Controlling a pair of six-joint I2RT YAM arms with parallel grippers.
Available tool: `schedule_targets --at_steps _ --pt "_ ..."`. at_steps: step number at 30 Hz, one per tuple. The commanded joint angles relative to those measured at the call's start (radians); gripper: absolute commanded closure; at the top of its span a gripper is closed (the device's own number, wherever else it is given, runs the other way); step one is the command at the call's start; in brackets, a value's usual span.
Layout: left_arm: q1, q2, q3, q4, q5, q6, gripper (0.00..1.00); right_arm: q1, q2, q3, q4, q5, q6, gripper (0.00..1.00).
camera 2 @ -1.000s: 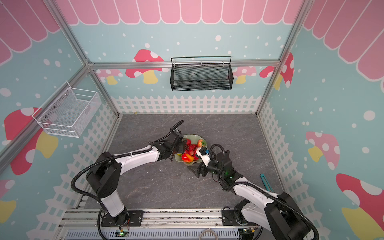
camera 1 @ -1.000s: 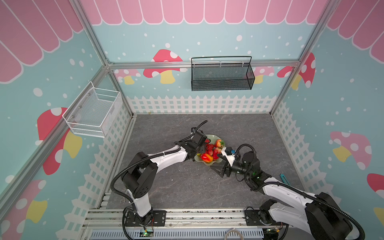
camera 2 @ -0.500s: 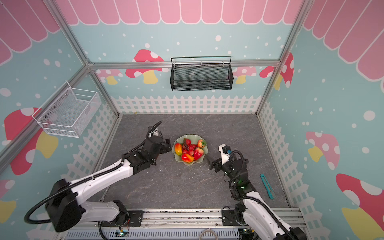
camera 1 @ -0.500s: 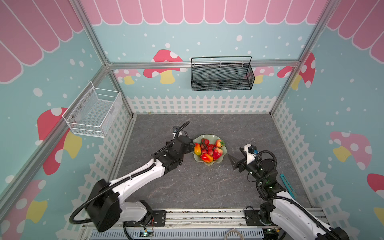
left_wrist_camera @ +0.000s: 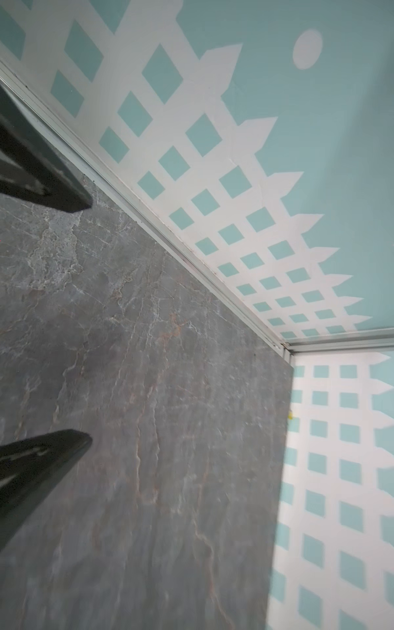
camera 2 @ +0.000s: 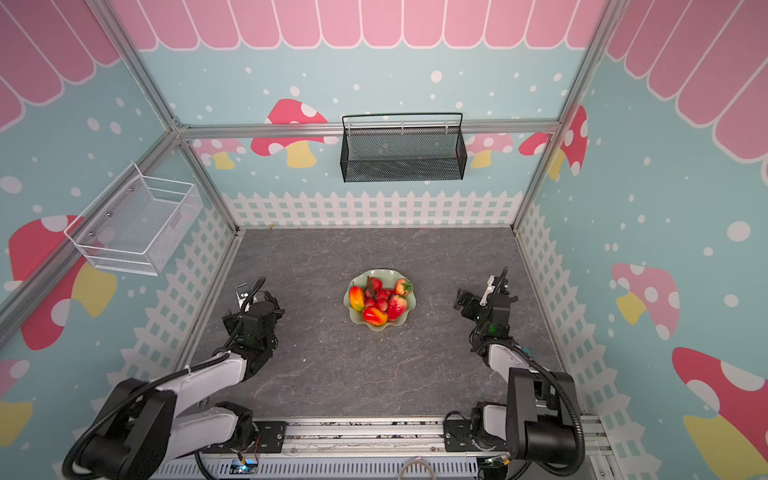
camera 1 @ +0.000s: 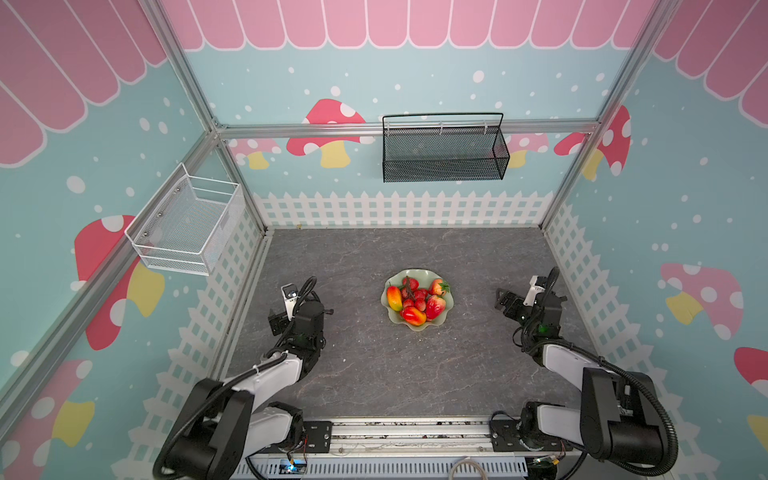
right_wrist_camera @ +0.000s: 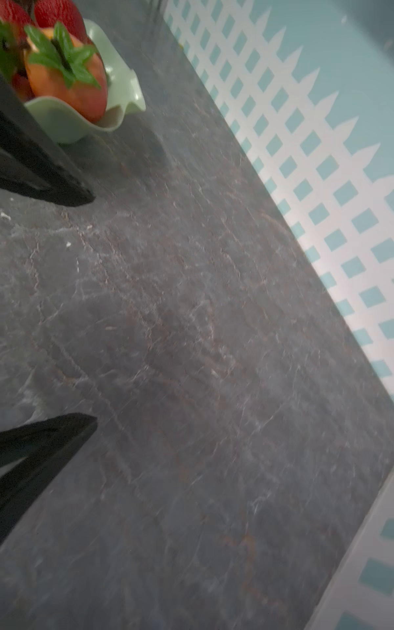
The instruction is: Place and organize the fake fruits in the fruit bowl
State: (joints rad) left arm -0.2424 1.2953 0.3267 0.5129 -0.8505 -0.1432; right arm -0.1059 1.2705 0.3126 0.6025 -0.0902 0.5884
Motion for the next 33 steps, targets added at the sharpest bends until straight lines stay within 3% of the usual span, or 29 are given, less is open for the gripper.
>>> schedule_targets --at_steps 1,3,5,7,8,11,13,15,17,19,21,23,28,30,33 --pt "0.028 0.129 0.032 0.382 0.123 0.12 0.0 0.003 0.018 -0.117 0.38 0.118 0.047 0.02" --pt "0.057 0.227 0.088 0.393 0.176 0.145 0.0 0.003 0.038 -0.124 0.472 0.115 0.03 0.02" --pt "0.056 0.205 0.137 0.235 0.205 0.111 0.0 0.017 -0.002 -0.085 0.432 0.113 -0.094 0.02" --pt "0.072 0.215 0.091 0.351 0.212 0.118 0.0 0.045 -0.074 -0.052 0.336 0.226 -0.267 0.02" --pt "0.074 0.194 0.09 0.309 0.225 0.099 0.0 0.046 -0.096 -0.059 0.339 0.279 -0.326 0.02" --pt "0.072 0.2 0.039 0.429 0.248 0.126 0.0 0.043 -0.088 -0.131 0.47 0.336 -0.466 0.03" --pt "0.075 0.179 -0.007 0.478 0.287 0.117 0.0 0.037 -0.071 -0.155 0.518 0.291 -0.451 0.03" --pt "0.077 0.201 -0.074 0.649 0.328 0.143 0.0 0.037 -0.006 -0.185 0.605 0.24 -0.472 0.03" --pt "0.075 0.248 -0.11 0.756 0.416 0.17 0.0 0.037 0.124 -0.22 0.778 0.203 -0.49 0.03" --pt "0.073 0.306 -0.075 0.765 0.383 0.187 0.0 0.041 0.271 -0.203 0.917 0.125 -0.53 0.03" --pt "0.078 0.251 -0.033 0.595 0.378 0.144 0.0 0.053 0.224 -0.101 0.639 0.096 -0.553 0.02" --pt "0.092 0.269 0.002 0.566 0.374 0.143 0.0 0.056 0.25 -0.126 0.737 0.091 -0.561 0.02" --pt "0.094 0.278 -0.005 0.591 0.376 0.147 0.0 0.061 0.24 -0.123 0.713 0.111 -0.556 0.02" --pt "0.108 0.248 0.027 0.462 0.405 0.119 0.0 0.063 0.245 -0.127 0.724 0.112 -0.559 0.02" --pt "0.113 0.262 0.022 0.499 0.404 0.13 0.0 0.063 0.236 -0.151 0.754 0.128 -0.553 0.02"
